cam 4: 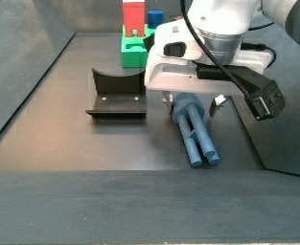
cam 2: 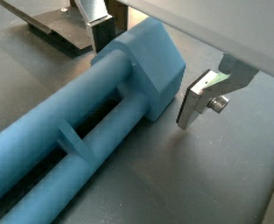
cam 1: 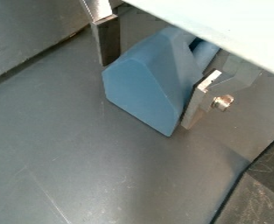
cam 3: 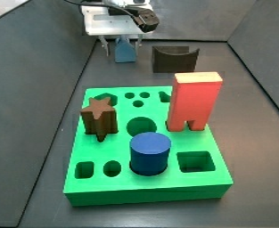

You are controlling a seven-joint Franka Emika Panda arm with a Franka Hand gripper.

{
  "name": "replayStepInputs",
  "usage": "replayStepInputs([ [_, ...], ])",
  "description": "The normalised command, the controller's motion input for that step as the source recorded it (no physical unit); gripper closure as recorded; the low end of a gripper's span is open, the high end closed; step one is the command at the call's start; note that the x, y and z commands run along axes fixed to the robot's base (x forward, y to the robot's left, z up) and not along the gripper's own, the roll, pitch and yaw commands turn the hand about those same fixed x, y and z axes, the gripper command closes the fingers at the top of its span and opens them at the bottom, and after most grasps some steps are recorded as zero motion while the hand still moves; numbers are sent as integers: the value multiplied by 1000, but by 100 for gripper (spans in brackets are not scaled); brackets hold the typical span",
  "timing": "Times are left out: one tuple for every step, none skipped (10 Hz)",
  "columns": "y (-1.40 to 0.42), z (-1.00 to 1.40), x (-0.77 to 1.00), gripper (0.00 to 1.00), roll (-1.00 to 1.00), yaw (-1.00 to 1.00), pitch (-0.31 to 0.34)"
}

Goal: Pick up the 3 prong object. Move up. Rotate the 3 prong object. Place the 3 prong object on the fixture. Regrasp the 3 prong object. Move to above the board. Insert the 3 prong object.
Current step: Rotate the 3 prong object.

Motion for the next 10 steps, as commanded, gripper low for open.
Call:
replayStepInputs([
  [1, -324, 44, 0, 211, -6, -11],
  [1, -276, 48, 0, 216, -1, -7],
  [-2, -251, 48, 0, 218, 2, -8],
  [-7, -195, 46, 0, 225, 5, -12],
  [-7, -177, 46, 0, 227, 5, -8],
  [-8, -175, 43, 0, 225, 6, -6],
  [-8, -175, 42, 0, 224, 8, -6],
  [-7, -175, 41, 0, 223, 9, -6],
  [-7, -175, 41, 0, 223, 9, -6],
  [-7, -175, 41, 0, 223, 10, -6],
])
